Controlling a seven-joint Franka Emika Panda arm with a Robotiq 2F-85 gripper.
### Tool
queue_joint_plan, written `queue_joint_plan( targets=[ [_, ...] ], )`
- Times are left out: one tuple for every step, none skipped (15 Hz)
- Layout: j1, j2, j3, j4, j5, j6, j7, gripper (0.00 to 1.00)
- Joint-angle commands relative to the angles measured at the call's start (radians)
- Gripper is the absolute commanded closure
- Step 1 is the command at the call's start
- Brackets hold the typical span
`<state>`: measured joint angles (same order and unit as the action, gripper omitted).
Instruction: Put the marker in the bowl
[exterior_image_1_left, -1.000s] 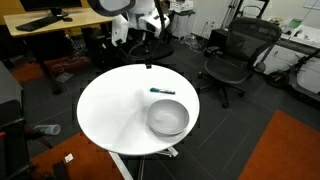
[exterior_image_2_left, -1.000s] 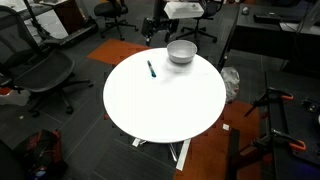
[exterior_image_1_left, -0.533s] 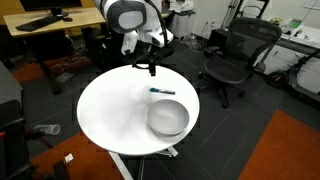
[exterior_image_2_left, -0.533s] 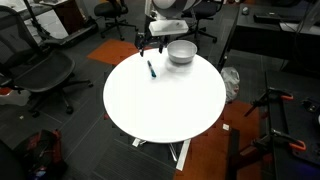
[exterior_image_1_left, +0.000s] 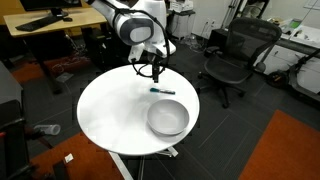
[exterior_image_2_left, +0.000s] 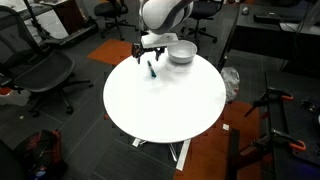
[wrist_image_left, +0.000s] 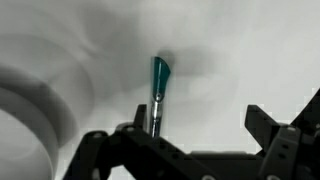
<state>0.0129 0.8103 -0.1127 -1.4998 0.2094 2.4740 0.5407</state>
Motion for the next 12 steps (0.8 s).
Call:
queue_joint_plan(
  targets=[
    [0.000, 0.070, -0.020, 0.115, -0.006, -0.076, 0.042, 0.00],
    [-0.003, 0.084, -0.022, 0.134, -0.006, -0.088, 0.047, 0.00],
    [-0.005, 0.098, -0.026, 0.152, -0.007, -0.100, 0.054, 0.00],
    [-0.010, 0.111, -0.027, 0.171, -0.007, -0.112, 0.053, 0.00],
    [-0.013, 0.123, -0.028, 0.188, -0.007, -0.126, 0.053, 0.00],
    [-0.019, 0.137, -0.028, 0.207, -0.006, -0.139, 0.052, 0.00],
    [-0.026, 0.149, -0.025, 0.224, -0.004, -0.154, 0.049, 0.00],
    [-0.031, 0.162, -0.025, 0.241, -0.003, -0.168, 0.050, 0.00],
    [-0.035, 0.173, -0.026, 0.257, -0.004, -0.178, 0.051, 0.00],
    [-0.041, 0.185, -0.025, 0.272, -0.003, -0.191, 0.050, 0.00],
    [-0.046, 0.196, -0.024, 0.288, -0.003, -0.204, 0.050, 0.00],
    [-0.050, 0.208, -0.025, 0.303, -0.004, -0.213, 0.050, 0.00]
  ],
)
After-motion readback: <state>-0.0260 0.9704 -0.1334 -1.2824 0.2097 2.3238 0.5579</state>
